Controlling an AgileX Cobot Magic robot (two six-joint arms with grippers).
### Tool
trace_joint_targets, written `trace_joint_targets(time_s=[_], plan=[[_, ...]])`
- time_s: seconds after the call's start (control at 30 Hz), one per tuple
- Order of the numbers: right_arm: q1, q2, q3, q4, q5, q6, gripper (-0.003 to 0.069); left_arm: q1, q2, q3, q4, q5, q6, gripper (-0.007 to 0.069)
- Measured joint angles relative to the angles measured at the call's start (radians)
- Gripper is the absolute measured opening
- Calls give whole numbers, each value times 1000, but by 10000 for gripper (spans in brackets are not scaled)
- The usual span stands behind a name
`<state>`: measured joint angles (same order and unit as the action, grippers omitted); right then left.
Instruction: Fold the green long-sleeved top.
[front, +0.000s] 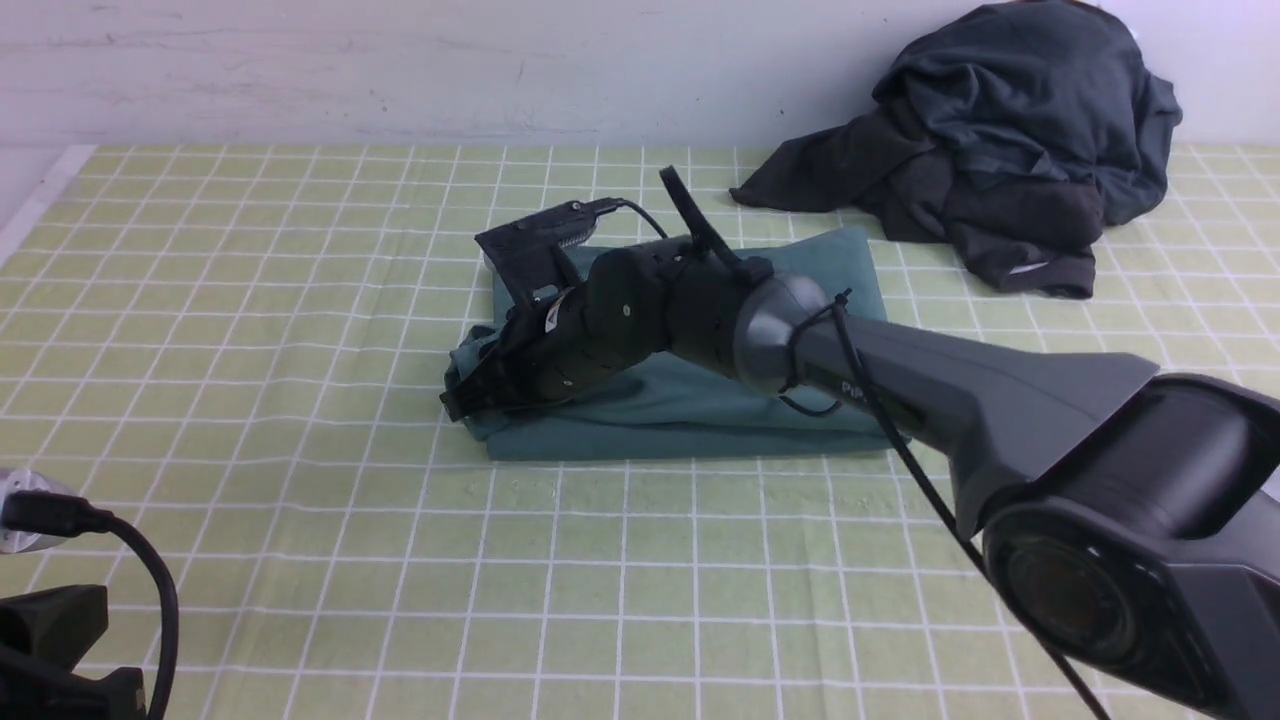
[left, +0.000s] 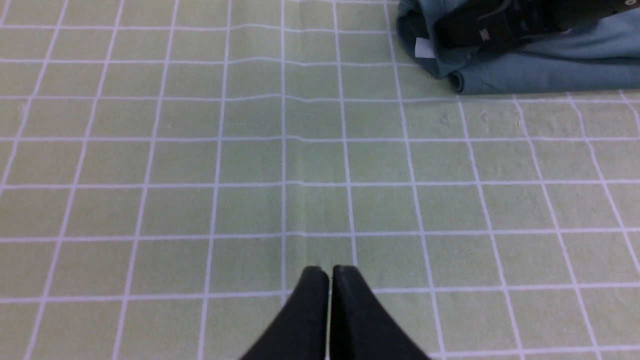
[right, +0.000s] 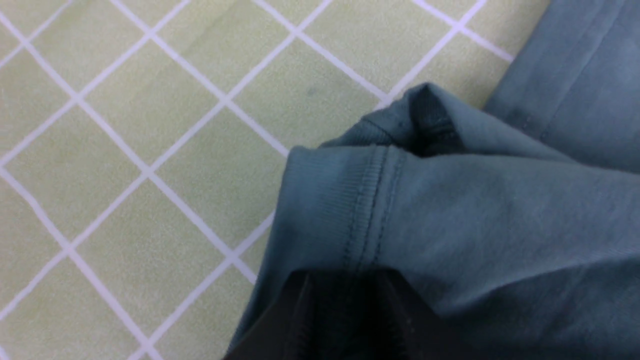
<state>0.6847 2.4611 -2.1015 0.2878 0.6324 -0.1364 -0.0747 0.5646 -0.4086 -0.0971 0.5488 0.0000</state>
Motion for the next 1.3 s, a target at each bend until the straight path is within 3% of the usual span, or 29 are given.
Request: trace_joint_targets(time_s=[0.13,0.43,0.53,0.63,0.8,1.07,1.1,1.17,1.2,1.3], plan=[[-12,-73,3,-15,64,-15,157,0,0,0,0,8,0,-3],[-45,-517,1,-239,370,-85,155,-36,-50,0,13,18,51,-3],[-49,-705,0,-374,580,-95,114,-97,-129,0,19,16,104,-3],[-74,-833,43,-421,618,-88,36,-127,-205,0,19,9,144,-3],[-99,-1042,257,-396,618,-74,-8,-135,-271,0,30,8,175,-3],[-99,-1561,1044,-288,118,24,-13,-134,-285,0,41,16,176,-3],[-99,-1669,1228,-247,-39,33,-13,-134,-285,0,41,17,176,-3],[-99,-1722,1362,-219,-145,38,-13,-134,-285,0,41,18,176,-3],[-99,-1815,1546,-179,-302,45,-13,-134,-285,0,41,20,176,-3],[-99,-1917,1796,-125,-509,48,-14,-134,-285,0,41,23,176,-3]])
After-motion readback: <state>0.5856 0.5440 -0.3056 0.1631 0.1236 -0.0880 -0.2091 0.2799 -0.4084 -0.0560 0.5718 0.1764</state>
